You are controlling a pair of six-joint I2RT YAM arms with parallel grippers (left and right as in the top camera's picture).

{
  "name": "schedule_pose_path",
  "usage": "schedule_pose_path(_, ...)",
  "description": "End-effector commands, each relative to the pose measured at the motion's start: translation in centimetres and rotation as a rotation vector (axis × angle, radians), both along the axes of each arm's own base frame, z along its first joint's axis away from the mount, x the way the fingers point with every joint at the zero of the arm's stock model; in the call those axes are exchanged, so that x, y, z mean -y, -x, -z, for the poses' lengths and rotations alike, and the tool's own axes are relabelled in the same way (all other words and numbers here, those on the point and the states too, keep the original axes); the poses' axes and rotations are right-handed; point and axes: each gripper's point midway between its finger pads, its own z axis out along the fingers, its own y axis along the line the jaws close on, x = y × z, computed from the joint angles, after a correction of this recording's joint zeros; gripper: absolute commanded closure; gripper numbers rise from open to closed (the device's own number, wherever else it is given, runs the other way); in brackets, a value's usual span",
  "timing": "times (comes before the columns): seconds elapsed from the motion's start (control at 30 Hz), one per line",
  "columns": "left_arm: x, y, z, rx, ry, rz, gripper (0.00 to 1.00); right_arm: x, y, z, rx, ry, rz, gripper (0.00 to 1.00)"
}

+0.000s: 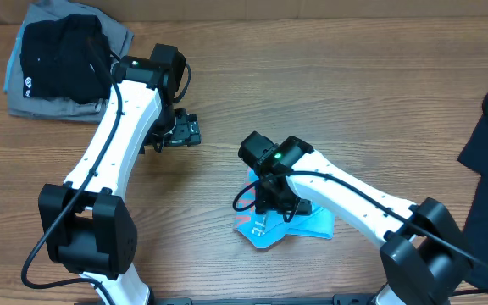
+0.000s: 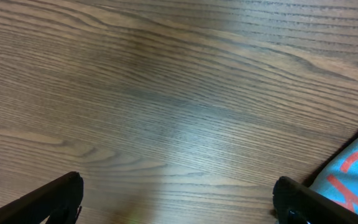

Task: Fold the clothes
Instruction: 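Press the folded bundle down with the right gripper, left arm withdrawn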

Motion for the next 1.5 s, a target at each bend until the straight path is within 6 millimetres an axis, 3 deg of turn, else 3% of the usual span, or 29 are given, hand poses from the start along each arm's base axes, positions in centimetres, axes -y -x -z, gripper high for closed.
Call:
schedule_pose_path(0.0, -0.3, 0.0, -1.0, 0.034, -0.011, -0.02, 0.0, 0.7, -1.1, -0.5, 0.057, 0.046, 0.031, 0.47)
schedule_pose_path(0.13, -0.1, 0.0, -1.0, 0.034, -0.01, -0.016, 0.0, 2.2, -0.8, -0.7, 0.049, 0.107, 0.053, 0.64)
schedule_pose_path(0.37, -0.1, 0.0, -1.0, 0.037, -0.009, -0.016, 0.0, 5.2, 0.5, -1.4, 0.006, 0.239, 0.115, 0.68)
schedule_pose_path(0.53, -0.1, 0.0, -1.0, 0.037, -0.009, -0.016, 0.0, 6.7, 2.0, -2.0, -0.045, 0.31, 0.152, 0.84)
schedule_pose_path(0.67, -0.1, -0.1, -1.0, 0.038, -0.009, -0.016, 0.0, 7.0, 2.4, -2.2, -0.061, 0.327, 0.152, 0.83)
schedule_pose_path(0.73, -0.1, 0.0, -1.0, 0.037, -0.009, -0.016, 0.0, 7.5, 2.8, -2.4, -0.071, 0.35, 0.166, 0.78)
schedule_pose_path(0.8, -0.1, 0.0, -1.0, 0.035, -0.01, -0.016, 0.0, 8.0, 3.2, -2.7, -0.085, 0.377, 0.161, 0.6)
schedule_pose_path(0.83, -0.1, 0.0, -1.0, 0.034, -0.01, -0.016, 0.0, 8.4, 3.5, -3.0, -0.092, 0.401, 0.167, 0.45)
schedule_pose_path(0.87, -0.1, 0.0, -1.0, 0.034, -0.01, -0.016, 0.0, 8.8, 3.7, -3.2, -0.094, 0.423, 0.177, 0.39)
schedule_pose_path(1.03, -0.1, 0.0, -1.0, 0.034, -0.01, -0.015, 0.0, 10.7, 4.9, -4.6, -0.12, 0.532, 0.213, 0.37)
schedule_pose_path(1.17, -0.1, 0.0, -1.0, 0.033, -0.01, -0.015, 0.0, 10.5, 5.3, -4.7, -0.139, 0.513, 0.213, 0.35)
schedule_pose_path(1.2, -0.1, 0.1, -1.0, 0.033, -0.011, -0.015, 0.0, 10.5, 5.3, -4.8, -0.139, 0.507, 0.216, 0.3)
schedule_pose_path(1.3, -0.1, 0.0, -1.0, 0.034, -0.01, -0.015, 0.0, 10.5, 5.2, -4.9, -0.131, 0.505, 0.215, 0.0)
schedule_pose_path(1.47, -0.1, 0.1, -1.0, 0.033, -0.01, -0.015, 0.0, 10.7, 4.3, -4.7, -0.079, 0.514, 0.208, 0.0)
